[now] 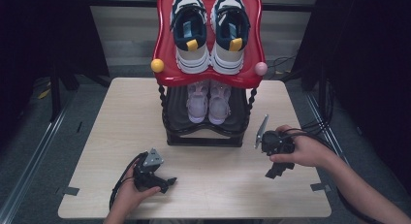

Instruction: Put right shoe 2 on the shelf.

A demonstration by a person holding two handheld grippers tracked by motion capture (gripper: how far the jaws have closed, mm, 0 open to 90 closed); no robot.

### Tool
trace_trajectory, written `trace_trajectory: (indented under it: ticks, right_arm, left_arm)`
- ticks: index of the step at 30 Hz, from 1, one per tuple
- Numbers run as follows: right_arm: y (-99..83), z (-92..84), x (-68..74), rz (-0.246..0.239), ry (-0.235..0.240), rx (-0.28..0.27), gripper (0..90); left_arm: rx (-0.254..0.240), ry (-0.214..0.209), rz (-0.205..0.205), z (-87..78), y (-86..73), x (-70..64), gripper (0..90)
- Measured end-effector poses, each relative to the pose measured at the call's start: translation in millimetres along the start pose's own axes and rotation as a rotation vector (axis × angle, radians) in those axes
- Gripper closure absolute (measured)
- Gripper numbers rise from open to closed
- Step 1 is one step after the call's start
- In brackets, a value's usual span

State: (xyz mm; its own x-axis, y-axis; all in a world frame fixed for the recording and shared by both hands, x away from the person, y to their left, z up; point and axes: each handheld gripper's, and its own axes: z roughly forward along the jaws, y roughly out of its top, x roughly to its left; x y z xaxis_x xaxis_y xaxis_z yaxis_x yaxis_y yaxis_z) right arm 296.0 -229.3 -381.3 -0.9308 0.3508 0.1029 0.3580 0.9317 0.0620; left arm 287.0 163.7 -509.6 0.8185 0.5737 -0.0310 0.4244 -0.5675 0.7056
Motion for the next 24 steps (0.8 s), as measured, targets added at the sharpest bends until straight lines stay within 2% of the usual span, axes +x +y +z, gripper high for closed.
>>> trace_trajectory:
  ticks: [3,6,9,13,16,23,24]
  right_arm:
    - [-2.6,6.5,0.0,0.016,0.006,0.002,21.9]
    - [-6.2,14.5,-2.4,0.006,0.003,-0.017,21.9]
    - [-8.7,21.3,-2.5,0.028,0.000,-0.019,22.0]
    - [-12.7,30.3,-4.2,0.028,0.011,-0.040,22.0]
    - [-15.2,36.9,-2.9,0.065,0.010,-0.048,22.1]
    - [-20.4,53.9,-3.6,0.070,0.001,-0.091,22.0]
    - [-20.3,56.2,-2.3,0.101,0.000,-0.104,21.9]
  left_arm:
    - [0.000,0.002,0.000,0.0,0.0,-0.1,1.8]
    - [0.000,0.002,0.000,0.0,0.0,-0.1,1.8]
    - [0.000,0.002,0.000,0.0,0.0,-0.1,1.8]
    - [0.000,-0.002,-0.002,0.0,-0.1,-0.1,1.8]
    - [0.000,0.001,-0.002,0.1,-0.1,-0.2,1.8]
    - [0.006,0.000,0.006,-0.3,0.0,0.2,1.8]
    - [0.006,0.000,0.006,-0.3,0.0,0.2,1.8]
